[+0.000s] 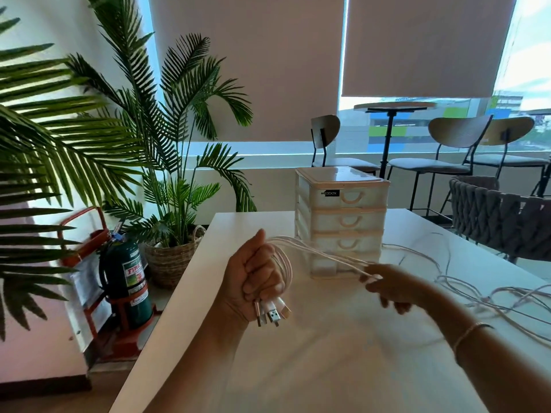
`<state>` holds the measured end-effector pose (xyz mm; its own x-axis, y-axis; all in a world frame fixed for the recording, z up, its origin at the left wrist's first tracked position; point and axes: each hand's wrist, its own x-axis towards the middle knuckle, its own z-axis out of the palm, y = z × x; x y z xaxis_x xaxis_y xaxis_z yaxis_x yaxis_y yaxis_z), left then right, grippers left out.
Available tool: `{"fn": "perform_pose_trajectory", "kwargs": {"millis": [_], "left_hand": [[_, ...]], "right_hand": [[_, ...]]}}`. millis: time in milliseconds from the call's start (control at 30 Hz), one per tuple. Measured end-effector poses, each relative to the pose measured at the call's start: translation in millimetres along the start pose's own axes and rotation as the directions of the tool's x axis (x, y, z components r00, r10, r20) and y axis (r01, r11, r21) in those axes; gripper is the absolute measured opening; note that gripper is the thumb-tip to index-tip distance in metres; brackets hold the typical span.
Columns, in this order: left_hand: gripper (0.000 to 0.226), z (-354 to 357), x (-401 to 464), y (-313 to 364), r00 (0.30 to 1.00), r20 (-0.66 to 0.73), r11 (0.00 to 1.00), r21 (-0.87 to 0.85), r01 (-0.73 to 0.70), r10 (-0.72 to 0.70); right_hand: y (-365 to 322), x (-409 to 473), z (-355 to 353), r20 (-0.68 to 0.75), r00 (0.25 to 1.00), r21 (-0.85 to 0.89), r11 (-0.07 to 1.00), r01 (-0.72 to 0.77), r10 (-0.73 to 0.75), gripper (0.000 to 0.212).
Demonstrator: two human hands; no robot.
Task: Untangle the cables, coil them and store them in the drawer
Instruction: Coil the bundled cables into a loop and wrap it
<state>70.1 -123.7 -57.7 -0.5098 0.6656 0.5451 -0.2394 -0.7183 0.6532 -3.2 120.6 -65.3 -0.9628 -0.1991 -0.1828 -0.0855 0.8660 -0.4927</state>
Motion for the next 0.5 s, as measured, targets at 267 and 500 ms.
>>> {"fn": "perform_pose_trajectory", "kwargs": {"millis": [267, 500], "left_hand": [[0.053, 1.0, 0.4, -2.5, 1.000, -0.017, 1.000, 0.010, 0.000, 0.001], [0.051, 1.3, 4.9, -15.1, 0.996, -0.043, 0.994, 0.068, 0.086, -0.083]], "right_hand": [[77.1, 12.8, -50.5, -0.343, 0.837, -0.319, 0.786, -0.530, 0.425, 0.046], [-61.3, -38.0, -29.6, -0.184, 0.876, -0.206, 0.889, 0.409, -0.446, 0.052]]}}
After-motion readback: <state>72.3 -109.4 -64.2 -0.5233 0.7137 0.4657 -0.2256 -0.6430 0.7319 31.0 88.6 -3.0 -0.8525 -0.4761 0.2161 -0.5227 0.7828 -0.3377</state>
